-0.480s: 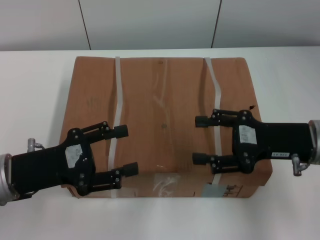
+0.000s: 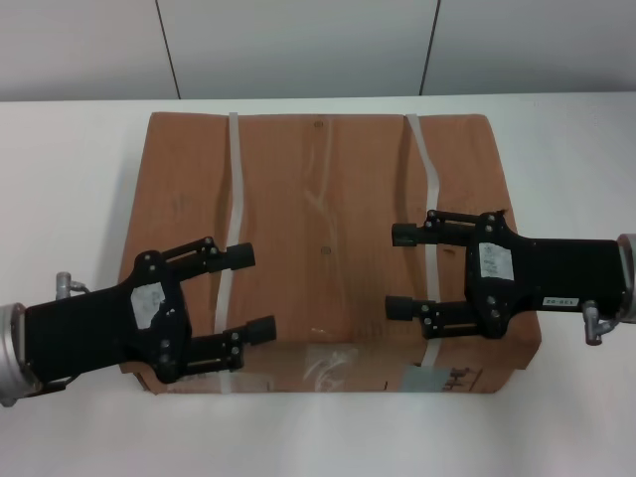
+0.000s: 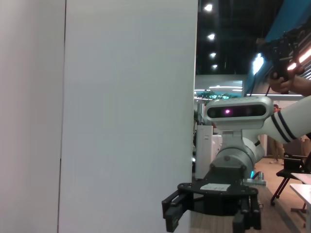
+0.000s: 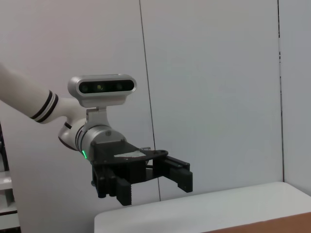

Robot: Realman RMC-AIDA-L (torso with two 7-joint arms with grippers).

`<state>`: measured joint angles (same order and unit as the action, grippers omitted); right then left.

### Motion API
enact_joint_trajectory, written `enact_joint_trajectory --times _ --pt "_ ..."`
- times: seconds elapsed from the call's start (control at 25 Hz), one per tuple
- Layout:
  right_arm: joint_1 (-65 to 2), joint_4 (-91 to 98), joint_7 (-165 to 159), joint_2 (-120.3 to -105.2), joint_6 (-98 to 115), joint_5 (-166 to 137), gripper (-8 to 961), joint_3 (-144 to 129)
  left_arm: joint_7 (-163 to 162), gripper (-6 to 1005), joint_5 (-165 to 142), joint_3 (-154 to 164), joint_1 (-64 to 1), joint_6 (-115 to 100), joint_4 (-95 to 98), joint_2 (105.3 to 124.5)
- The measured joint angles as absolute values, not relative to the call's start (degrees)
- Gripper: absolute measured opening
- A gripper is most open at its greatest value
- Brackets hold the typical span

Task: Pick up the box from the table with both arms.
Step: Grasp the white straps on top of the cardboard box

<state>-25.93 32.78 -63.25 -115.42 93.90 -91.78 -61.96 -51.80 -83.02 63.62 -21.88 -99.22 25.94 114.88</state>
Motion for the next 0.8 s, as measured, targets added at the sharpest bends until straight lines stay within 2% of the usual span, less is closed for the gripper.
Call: enact_joint_trajectory --times 0.2,0.44,0.8 --pt "-25.5 32.4 -63.6 -115.71 91.0 -91.4 826 -60.5 -53.3 789 -82.6 62.0 -21.9 -96.7 25.9 115.73" --pt "-24.5 31.5 -69.7 -117.42 82.9 -91.3 825 -52.2 -62.0 776 -81.2 53.7 -22.2 -87.8 25.4 116.89" --pt "-25.3 26.8 -96.0 -116.86 63.0 -94.8 823 -52.6 -73.9 775 -78.9 53.5 -24.6 -73.1 22.2 116.54"
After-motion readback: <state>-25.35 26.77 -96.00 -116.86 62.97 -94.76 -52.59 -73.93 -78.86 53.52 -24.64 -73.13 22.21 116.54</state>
